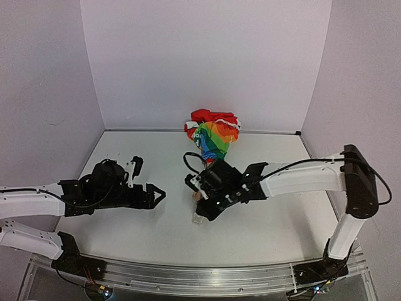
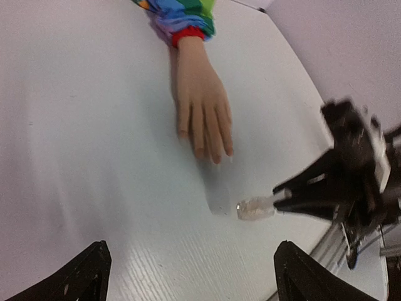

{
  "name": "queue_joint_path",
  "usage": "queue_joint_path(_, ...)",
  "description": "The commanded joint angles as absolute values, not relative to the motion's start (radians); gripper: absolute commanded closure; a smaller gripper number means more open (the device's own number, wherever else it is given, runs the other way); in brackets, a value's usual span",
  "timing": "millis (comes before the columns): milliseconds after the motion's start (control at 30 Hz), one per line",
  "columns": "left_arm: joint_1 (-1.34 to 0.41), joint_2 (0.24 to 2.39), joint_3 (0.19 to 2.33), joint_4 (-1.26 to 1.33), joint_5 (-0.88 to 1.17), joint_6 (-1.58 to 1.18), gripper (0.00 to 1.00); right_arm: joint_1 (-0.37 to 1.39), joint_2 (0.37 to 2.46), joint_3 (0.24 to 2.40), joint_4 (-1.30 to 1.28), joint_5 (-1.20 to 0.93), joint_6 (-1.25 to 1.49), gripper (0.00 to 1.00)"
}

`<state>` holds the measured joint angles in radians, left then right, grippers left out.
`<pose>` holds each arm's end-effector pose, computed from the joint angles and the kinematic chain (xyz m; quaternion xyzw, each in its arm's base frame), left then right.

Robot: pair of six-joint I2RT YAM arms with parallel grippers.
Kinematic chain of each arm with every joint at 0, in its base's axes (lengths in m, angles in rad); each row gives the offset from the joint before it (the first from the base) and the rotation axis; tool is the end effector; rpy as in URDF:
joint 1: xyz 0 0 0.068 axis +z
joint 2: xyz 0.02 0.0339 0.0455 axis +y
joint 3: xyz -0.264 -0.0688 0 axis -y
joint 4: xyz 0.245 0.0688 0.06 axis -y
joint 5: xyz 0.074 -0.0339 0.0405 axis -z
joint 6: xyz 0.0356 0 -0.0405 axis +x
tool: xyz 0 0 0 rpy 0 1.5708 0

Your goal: Paint the nails

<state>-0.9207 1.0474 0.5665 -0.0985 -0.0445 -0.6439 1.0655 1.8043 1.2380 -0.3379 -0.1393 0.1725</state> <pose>0.1373 -0.1779 0.2220 0.1108 0.8725 -0.3213 0.3511 0.1833 0.3415 0.2037 -0.4276 0.8404 0.2429 0.2277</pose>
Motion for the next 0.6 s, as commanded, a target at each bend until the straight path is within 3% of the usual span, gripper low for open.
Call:
queue_joint_path(0, -0.92, 1.072, 0.495, 0.326, 0.333, -0.495, 0.08, 0.993, 1.597, 1.176, -0.312, -0.391, 0.088, 1.0)
queue_joint_path(100, -0.922, 1.164, 0.509, 0.451, 0.481, -0.403, 0.16, 0.988, 1.532, 1.165, -0.346, -0.434, 0.033, 1.0)
queue_joint_path(200, -0.941, 1.234, 0.502, 0.591, 0.592, -0.304, 0.19, 0.987, 1.509, 1.197, -0.402, -0.441, 0.006, 1.0)
queue_joint_path(333, -0.956, 1.315, 0.522, 0.661, 0.623, -0.209, 0.19, 0.991, 1.503, 1.234, -0.445, -0.505, -0.06, 1.0)
queue_joint_path(567, -0.957, 1.418, 0.582, 0.732, 0.712, -0.232, 0.3, 1.04, 1.487, 1.25, -0.423, -0.46, -0.098, 1.0)
